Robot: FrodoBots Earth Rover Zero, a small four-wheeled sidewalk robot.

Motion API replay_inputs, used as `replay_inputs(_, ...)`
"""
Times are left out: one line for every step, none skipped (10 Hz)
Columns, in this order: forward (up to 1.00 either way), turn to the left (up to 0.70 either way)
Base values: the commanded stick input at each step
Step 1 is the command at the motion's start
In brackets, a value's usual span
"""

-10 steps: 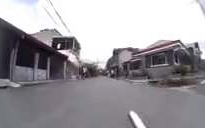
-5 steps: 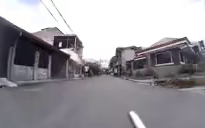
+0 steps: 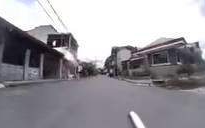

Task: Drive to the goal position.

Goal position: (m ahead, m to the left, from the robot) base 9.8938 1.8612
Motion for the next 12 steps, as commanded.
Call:
replay_inputs(0.85,-0.34)
replay_inputs(0.85,-0.29)
replay_inputs(0.85,-0.15)
replay_inputs(0.85,0.00)
replay_inputs(0.85,0.00)
replay_inputs(0.85,0.00)
replay_inputs(0.85,0.00)
replay_inputs(0.85,0.00)
replay_inputs(0.85,-0.01)
replay_inputs(0.85,-0.02)
replay_inputs(0.85,-0.02)
replay_inputs(0.85,-0.03)
